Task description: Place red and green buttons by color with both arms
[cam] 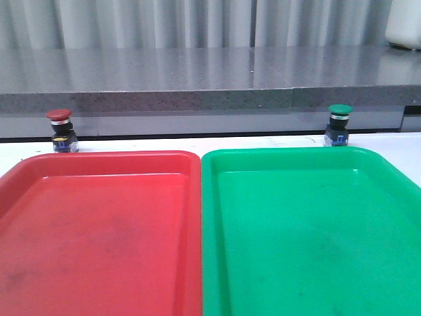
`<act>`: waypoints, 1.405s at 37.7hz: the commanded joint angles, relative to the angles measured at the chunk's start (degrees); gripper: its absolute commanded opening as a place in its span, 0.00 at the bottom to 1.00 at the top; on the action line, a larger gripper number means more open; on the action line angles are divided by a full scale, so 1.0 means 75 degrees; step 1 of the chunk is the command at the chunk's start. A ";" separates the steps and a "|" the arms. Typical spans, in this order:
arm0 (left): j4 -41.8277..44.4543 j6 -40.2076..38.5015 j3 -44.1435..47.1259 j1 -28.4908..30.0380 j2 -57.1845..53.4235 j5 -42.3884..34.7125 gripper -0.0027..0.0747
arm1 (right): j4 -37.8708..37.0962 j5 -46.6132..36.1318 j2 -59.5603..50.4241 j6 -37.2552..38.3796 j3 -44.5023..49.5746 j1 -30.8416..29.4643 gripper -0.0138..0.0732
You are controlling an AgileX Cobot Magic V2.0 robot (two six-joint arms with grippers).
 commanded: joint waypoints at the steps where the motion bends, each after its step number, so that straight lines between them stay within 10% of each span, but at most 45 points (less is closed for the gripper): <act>1: -0.0047 0.0004 0.0171 0.0016 -0.0109 -0.0629 0.01 | -0.0047 -0.0639 -0.0031 -0.0008 -0.0049 -0.0066 0.08; 41: -0.0144 -0.0011 -0.0130 0.0016 -0.0109 -0.1209 0.01 | -0.0056 -0.0994 -0.0031 -0.0015 -0.0404 -0.0067 0.08; 53: -0.0521 -0.0011 -0.3489 0.0016 0.0715 0.1597 0.01 | -0.0098 0.0906 0.0982 -0.0139 -0.3107 -0.0067 0.08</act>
